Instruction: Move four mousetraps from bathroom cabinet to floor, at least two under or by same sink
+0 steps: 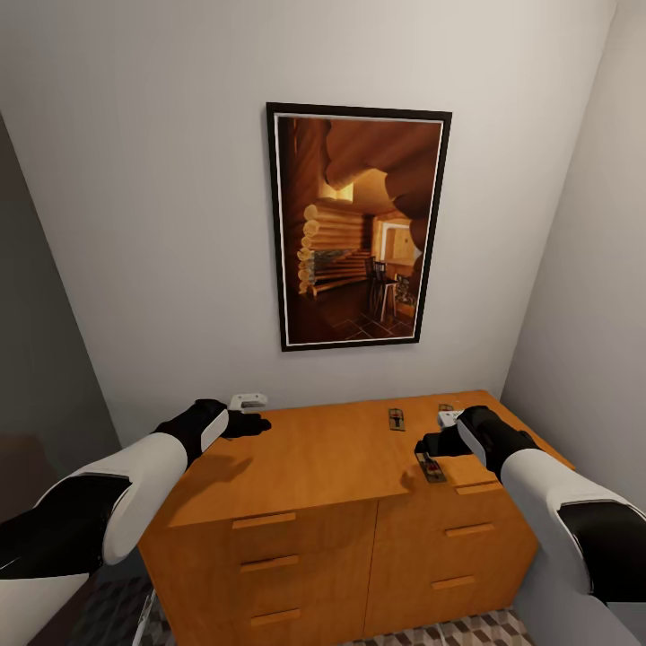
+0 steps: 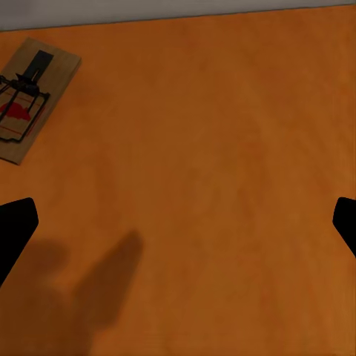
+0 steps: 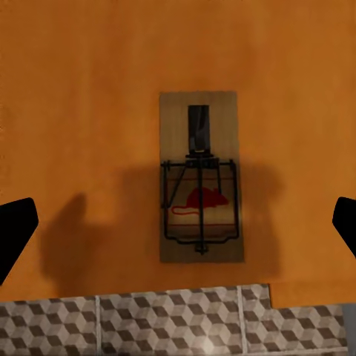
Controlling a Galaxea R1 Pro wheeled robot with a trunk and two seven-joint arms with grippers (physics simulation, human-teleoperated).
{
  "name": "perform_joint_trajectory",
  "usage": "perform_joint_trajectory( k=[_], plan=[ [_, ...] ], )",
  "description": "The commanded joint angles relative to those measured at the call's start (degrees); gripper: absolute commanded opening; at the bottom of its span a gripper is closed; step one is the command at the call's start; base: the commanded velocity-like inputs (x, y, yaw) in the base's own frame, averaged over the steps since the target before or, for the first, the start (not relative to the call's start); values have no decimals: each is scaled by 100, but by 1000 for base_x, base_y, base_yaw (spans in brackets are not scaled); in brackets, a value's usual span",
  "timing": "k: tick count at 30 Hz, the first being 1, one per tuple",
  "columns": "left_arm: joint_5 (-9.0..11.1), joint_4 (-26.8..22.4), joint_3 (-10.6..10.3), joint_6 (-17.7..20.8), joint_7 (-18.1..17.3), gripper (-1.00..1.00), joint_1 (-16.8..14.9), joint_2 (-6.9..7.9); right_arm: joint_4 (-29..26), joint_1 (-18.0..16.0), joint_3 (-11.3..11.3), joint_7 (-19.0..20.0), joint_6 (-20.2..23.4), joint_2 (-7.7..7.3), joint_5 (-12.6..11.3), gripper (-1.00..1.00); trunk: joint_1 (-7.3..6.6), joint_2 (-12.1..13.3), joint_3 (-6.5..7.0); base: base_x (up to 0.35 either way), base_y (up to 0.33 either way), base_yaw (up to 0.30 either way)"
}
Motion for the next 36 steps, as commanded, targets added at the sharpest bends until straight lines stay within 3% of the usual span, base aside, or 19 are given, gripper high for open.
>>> perform_joint_trajectory(
  k=[1,36],
  plan=[
    [59,-8,-49,30,0,100,-4,2,-9,-4,43,21,30,-6,-16,100,3,-12,-13,0,0,0],
    [44,-12,-53,30,8,100,-4,-111,-11,-4,37,135,-4,-16,6,100,3,-12,-13,0,0,0]
  ],
)
